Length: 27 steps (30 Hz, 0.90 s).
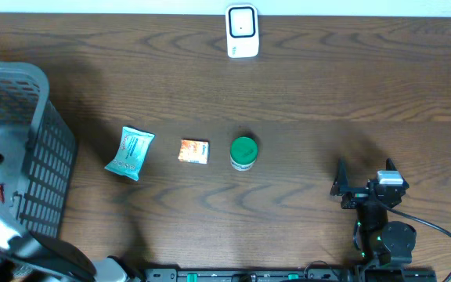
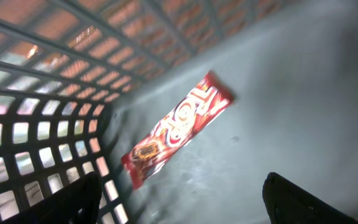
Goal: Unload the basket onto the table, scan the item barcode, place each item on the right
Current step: 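Release the wipes pack on the table and retract the left gripper, then reach the left gripper into the basket over the red TOP bar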
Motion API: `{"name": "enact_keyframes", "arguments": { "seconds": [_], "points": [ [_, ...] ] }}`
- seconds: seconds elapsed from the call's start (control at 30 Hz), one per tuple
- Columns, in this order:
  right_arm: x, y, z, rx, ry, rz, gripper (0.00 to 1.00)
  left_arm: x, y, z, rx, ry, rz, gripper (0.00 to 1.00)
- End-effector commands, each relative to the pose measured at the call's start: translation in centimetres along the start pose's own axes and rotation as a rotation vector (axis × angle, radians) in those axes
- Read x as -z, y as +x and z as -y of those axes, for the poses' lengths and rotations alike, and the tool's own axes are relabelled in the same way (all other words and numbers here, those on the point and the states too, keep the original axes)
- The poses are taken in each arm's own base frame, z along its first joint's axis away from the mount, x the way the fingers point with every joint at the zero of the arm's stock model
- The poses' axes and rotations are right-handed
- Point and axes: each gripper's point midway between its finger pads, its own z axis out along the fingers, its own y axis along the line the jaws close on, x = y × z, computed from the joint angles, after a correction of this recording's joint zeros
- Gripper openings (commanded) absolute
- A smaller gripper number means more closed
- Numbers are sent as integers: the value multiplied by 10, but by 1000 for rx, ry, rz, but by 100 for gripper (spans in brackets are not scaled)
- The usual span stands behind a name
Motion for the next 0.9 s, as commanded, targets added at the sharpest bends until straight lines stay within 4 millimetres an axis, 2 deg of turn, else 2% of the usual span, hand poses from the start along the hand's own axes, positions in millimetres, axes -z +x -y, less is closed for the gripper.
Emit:
{"name": "enact_keyframes", "arguments": {
  "seconds": [0.0, 0.17, 0.27, 0.43, 0.7, 0.87],
  "points": [
    [0, 1, 1, -10, 5, -4, 99, -27, 9, -5, -60, -77, -84, 83],
    [0, 1, 1, -10, 5, -4, 99, -56, 21, 5, -99, -85, -174, 84],
    [0, 1, 1, -10, 5, -4, 99, -80, 26, 13, -122, -95, -220, 84],
    [0, 1, 1, -10, 5, -4, 99, -111, 39, 16, -173, -143, -300, 83],
    [0, 1, 1, -10, 5, -4, 99, -147, 67, 25, -216, -161, -417, 83],
    [0, 1, 1, -10, 5, -4, 99, -166, 85, 18, -200, -191, -483, 83]
  ]
}}
